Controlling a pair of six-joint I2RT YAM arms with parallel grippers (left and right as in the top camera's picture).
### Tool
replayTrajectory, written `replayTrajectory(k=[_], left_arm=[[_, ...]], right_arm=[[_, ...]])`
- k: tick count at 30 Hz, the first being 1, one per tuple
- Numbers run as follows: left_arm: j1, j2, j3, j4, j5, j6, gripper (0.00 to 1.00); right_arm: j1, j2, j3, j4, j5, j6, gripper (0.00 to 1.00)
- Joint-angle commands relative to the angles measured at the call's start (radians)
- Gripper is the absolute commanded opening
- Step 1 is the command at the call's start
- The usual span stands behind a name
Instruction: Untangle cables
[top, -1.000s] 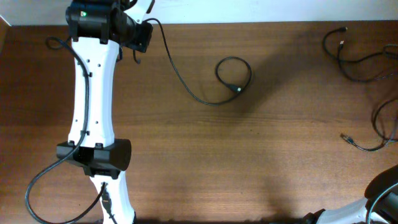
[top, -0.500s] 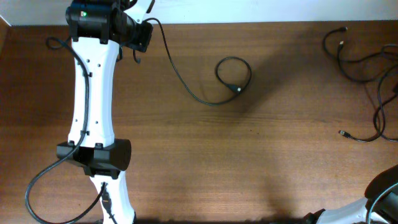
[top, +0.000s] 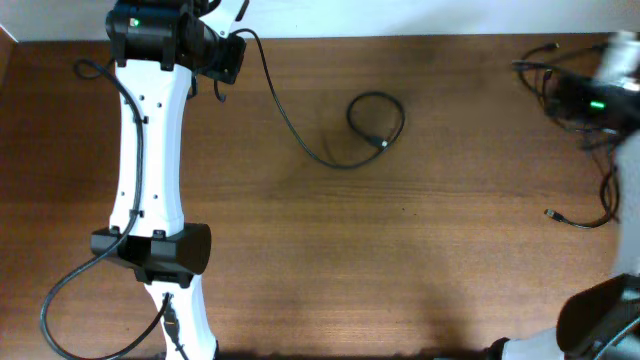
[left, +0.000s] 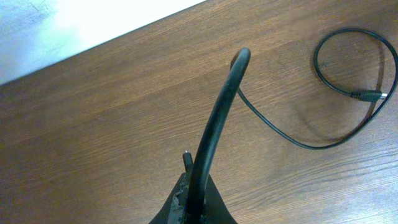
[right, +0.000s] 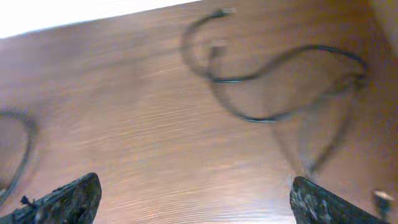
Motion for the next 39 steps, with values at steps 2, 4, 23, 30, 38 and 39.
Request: replayTrajectory(k=[2,4,23,30,38,39], left_arm=[[-0.008,0.008,0.006,-0.002,-0.006,-0.003,0.0],[-0.022,0.008,0.006,-0.002,-0.006,-0.003,0.0],[-0.278,0.008,0.006,0.048,0.027,-0.063,0.0],[-0.348,0.008,0.006,0.069,0.027,-0.071,0.0],[-0.35,0.008,0.006,0.075,0.026,-0.07,0.99],[-0.35,0.008,0.006,0.078,0.018,-0.07,0.99]], right_arm=[[0.279,-0.011,-0.005,-0.013,0.135,-0.003,0.96],[0.42,-0.011,-0.005,-0.016,0.182,-0.003,0.97],[0.687,-0.01,-0.005,-0.099,0.327,0.043,0.99],[0.572,-0.01,-0.004,-0.107,0.234,0.057,0.99],[0.558,-0.01,-0.004,-0.12,0.19,0.053,0.99],[0.568,-0.01,-0.005,-0.12,0.172,0.053,0.99]])
